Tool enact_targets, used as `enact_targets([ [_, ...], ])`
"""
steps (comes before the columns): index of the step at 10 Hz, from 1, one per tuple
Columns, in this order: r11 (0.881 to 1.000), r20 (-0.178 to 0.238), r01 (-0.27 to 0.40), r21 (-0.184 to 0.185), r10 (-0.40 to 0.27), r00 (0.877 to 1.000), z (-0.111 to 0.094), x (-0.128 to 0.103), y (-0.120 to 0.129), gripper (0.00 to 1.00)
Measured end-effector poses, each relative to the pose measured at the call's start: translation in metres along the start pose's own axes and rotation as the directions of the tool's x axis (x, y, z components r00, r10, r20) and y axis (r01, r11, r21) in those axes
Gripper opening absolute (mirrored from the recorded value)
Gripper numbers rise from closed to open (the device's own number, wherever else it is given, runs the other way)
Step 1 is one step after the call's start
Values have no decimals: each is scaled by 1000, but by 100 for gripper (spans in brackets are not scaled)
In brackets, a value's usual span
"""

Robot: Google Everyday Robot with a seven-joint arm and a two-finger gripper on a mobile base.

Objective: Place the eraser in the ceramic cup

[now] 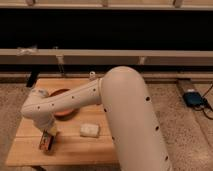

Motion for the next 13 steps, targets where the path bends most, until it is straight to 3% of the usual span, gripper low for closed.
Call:
enact_targets([
  [2, 999, 45, -38, -3, 38, 998, -6, -5, -3, 0],
  [3, 997, 85, -71, -14, 72, 994, -18, -12, -8, 0],
  [8, 989, 198, -137, -60, 146, 969, -69, -37, -23, 0],
  [13, 968, 267, -225, -112, 247, 931, -122, -112, -55, 0],
])
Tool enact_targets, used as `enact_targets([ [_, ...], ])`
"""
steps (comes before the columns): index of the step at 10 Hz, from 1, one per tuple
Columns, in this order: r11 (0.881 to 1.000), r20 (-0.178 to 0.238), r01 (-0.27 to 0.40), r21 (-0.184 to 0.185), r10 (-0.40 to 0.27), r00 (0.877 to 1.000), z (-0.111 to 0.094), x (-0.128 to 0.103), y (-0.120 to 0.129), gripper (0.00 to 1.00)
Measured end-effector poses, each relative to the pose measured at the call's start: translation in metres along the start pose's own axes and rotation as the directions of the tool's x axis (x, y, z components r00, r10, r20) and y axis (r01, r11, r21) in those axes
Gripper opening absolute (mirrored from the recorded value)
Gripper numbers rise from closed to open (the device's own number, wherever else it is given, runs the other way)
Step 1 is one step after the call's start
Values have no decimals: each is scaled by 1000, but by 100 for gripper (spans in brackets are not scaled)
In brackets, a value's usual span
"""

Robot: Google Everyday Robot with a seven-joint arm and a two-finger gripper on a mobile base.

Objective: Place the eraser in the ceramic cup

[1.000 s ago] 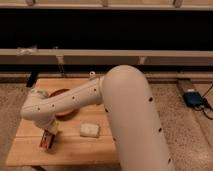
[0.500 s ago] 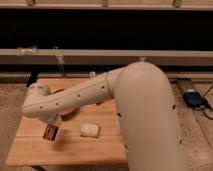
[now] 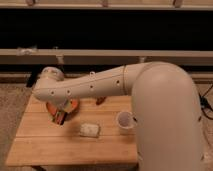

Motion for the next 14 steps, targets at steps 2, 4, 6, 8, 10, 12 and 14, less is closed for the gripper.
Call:
enact_targets([
  [2, 999, 37, -41, -27, 42, 998, -19, -24, -8, 0],
  [4, 995, 80, -88, -44, 91, 993, -34, -45, -25, 0],
  [6, 990, 138, -129, -52, 135, 981, -48, -58, -43, 0],
  [8, 984, 210, -173, -36, 176, 962, -57, -73, -65, 0],
  [10, 975, 321, -223, 14, 207, 924, -62, -78, -80, 0],
  [12, 968, 385, -246, 46, 210, 899, -64, -81, -88, 0],
  [14, 967, 408, -248, 55, 205, 889, -65, -80, -89, 0],
])
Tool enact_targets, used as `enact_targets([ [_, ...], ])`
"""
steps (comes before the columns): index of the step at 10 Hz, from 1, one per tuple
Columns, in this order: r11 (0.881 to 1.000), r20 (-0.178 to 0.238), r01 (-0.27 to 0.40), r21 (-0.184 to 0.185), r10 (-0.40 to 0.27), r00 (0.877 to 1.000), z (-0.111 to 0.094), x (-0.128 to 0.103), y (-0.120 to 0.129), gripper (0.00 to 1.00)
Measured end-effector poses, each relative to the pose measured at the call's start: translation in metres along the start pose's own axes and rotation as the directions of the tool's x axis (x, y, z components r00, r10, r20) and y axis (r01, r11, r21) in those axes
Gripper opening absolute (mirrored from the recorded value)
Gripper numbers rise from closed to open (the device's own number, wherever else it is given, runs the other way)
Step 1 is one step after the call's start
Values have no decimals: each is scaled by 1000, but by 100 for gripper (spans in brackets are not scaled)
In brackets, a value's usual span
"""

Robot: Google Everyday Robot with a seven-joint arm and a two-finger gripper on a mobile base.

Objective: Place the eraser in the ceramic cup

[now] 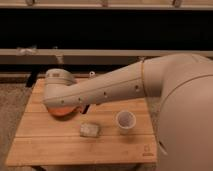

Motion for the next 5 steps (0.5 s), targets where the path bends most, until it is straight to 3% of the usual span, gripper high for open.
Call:
enact_targets([
  [5, 1000, 1, -1, 1, 1, 1000, 0, -1, 0, 0],
])
